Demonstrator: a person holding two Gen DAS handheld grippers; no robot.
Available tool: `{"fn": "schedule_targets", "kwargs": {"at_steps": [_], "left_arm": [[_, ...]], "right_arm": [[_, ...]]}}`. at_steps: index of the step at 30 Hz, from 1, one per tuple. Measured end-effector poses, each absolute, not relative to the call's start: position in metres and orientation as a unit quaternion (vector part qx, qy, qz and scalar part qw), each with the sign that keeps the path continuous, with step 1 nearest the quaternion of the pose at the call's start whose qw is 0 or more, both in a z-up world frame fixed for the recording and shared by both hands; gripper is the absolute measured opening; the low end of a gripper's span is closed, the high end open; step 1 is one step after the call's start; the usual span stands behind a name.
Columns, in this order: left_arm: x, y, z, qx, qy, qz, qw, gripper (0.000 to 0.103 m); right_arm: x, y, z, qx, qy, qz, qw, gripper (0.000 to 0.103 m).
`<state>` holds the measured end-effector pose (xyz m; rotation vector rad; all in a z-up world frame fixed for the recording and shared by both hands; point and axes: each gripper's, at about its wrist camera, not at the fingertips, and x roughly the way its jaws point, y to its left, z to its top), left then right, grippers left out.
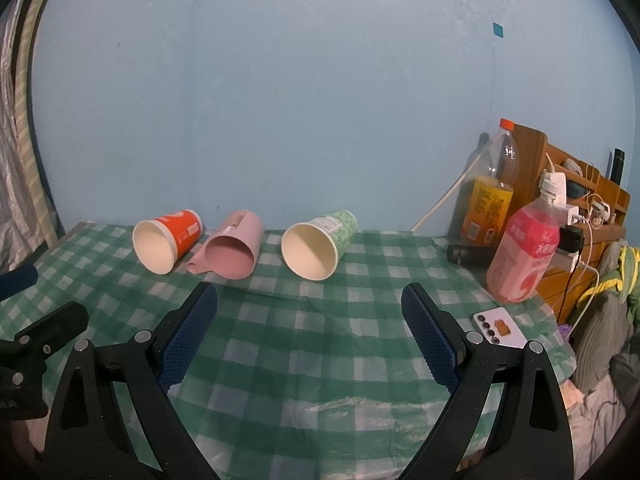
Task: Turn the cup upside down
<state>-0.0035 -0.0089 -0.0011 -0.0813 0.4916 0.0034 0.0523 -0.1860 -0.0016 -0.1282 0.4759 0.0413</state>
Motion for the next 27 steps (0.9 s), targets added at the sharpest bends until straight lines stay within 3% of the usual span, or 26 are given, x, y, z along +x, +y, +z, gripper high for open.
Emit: {"fn": "schedule_targets", "kwargs": {"at_steps": [27], "left_arm": [[-0.0033,-0.0073,-0.0016,-0.043,0.245,0.001,0.968,0.103]], "right_arm": [[0.0534,-0.1853,-0.0022,-0.061,0.239,0.020,0.969,0.092]]}}
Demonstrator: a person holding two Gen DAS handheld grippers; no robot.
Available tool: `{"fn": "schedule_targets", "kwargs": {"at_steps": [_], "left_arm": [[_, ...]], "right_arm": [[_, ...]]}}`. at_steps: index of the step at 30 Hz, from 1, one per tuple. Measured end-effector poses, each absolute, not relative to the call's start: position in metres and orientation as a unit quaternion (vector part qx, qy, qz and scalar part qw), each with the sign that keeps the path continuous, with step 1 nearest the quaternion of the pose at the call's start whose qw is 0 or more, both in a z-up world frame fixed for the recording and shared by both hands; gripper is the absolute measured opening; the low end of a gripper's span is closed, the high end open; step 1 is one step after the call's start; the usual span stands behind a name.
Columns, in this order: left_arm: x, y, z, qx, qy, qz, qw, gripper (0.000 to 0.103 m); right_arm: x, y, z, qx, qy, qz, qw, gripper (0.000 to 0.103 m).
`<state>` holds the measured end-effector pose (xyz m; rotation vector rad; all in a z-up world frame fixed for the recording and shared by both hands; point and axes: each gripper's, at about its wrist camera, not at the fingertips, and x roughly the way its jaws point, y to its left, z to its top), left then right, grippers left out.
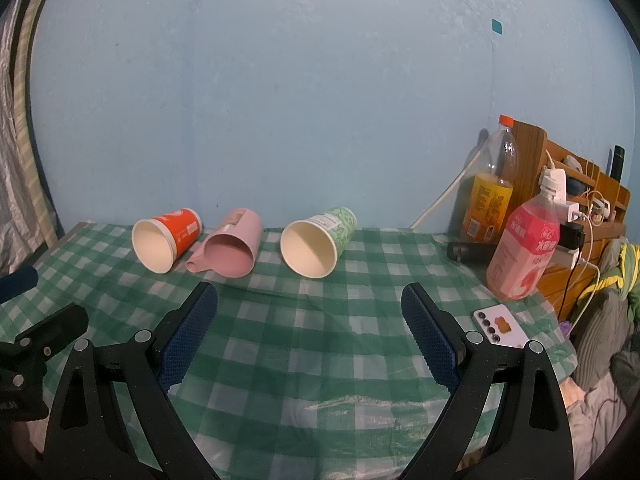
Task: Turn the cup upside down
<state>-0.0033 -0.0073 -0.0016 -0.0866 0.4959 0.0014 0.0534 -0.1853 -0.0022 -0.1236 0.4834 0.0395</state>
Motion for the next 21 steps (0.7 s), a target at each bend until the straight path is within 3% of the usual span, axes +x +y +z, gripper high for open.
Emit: {"fn": "schedule_targets", "kwargs": {"at_steps": [21], "left_arm": [[-0.0050,-0.0101,-0.0019,-0.041,0.248,0.001,0.968,0.103]], "right_arm": [[0.0541,-0.1840,-0.0028,-0.060,0.240,0.019,0.969,0.092]]}}
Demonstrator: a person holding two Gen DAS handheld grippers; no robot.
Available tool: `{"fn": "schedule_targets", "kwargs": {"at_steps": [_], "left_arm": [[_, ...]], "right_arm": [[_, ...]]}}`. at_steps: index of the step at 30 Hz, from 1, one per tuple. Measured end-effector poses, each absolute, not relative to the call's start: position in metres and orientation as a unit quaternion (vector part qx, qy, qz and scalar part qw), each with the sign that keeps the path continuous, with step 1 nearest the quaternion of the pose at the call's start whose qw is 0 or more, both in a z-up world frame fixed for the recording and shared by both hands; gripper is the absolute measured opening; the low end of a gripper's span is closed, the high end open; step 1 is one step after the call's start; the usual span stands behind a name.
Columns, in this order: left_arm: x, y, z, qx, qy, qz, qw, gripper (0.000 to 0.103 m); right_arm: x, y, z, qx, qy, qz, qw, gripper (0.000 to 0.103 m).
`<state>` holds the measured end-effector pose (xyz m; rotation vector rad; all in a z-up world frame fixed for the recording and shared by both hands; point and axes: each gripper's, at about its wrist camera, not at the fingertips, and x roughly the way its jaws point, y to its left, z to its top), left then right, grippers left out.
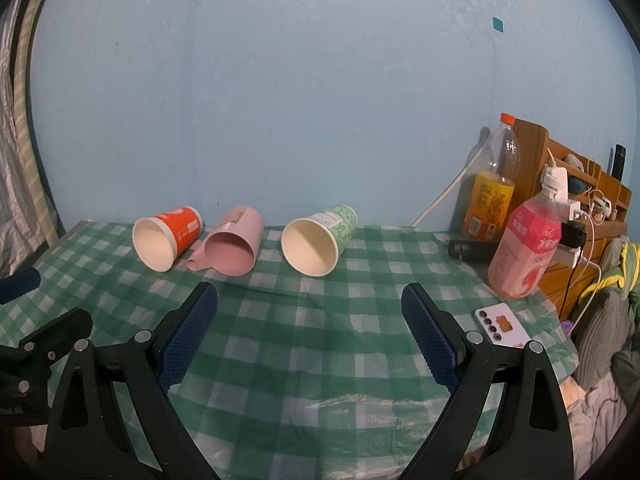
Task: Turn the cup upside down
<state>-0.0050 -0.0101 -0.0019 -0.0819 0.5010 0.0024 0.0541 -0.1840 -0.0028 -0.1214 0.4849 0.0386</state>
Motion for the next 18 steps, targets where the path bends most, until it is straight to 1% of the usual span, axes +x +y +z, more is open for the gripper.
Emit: {"fn": "schedule_targets", "kwargs": {"at_steps": [12,18], "left_arm": [[-0.004,-0.014,-0.001,-0.028,0.254,0.002,0.967,0.103],[0.026,-0.019,0.010,-0.008,0.281,0.002,0.960,0.103]], "right_arm": [[0.054,-0.183,-0.005,-0.056,0.242,0.022,0.968,0.092],[0.060,-0.200,0.008,-0.038,0.240,0.025,0.970,0.092]]}}
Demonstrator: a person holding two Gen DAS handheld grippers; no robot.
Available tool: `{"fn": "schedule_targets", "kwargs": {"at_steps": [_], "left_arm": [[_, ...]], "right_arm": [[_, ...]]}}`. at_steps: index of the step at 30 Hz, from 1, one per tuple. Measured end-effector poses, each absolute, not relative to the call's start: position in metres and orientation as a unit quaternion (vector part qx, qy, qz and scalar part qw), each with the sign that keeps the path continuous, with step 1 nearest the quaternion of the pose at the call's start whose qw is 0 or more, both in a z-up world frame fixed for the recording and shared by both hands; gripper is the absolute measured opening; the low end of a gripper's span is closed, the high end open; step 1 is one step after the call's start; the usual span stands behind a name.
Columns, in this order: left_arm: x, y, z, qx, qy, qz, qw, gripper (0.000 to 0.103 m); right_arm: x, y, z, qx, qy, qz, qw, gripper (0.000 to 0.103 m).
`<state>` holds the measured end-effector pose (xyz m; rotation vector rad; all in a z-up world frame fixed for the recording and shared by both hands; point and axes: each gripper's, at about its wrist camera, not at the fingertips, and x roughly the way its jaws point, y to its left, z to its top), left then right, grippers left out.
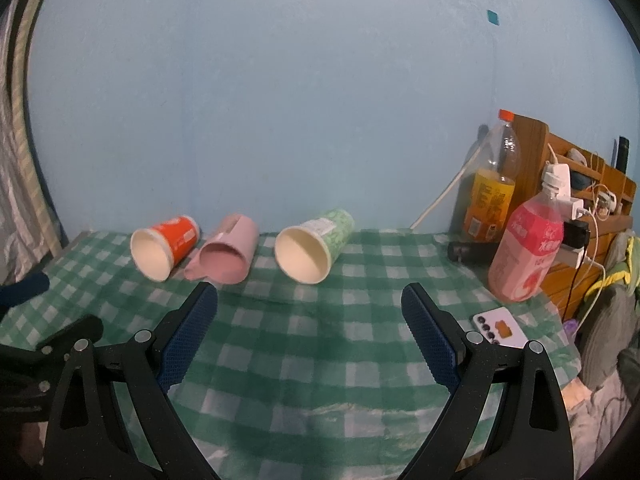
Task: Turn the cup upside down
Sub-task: 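Move the right gripper to the green leaf-patterned cup and close on it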
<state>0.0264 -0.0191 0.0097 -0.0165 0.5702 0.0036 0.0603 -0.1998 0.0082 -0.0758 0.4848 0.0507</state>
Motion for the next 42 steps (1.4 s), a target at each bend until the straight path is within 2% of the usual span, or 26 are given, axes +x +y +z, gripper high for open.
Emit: {"fn": "schedule_targets", "kwargs": {"at_steps": [8,19,30,42], "left_arm": [[0.075,-0.032,0.029,0.018,0.318,-0.024,0.948,0.103],[0.163,-0.074,0.047,0.028,0.381,-0.085,0.920,0.103],[0.253,-0.125,0.017,0.052,0.447,-0.079,0.889,0.103],[0.332,-0.159,-0.027,0.058,0.504,-0.052,0.860,0.103]], "right_arm": [[0.094,-0.239,0.030,0.008,0.265,0.041,0.963,0.092],[0.165,-0.282,0.032,0.118,0.357,0.079,0.923,0.092],[0.256,-0.331,-0.005,0.273,0.456,0.090,0.842,0.092],[0.313,-0.350,-0.038,0.287,0.498,0.058,0.816,0.092]]}}
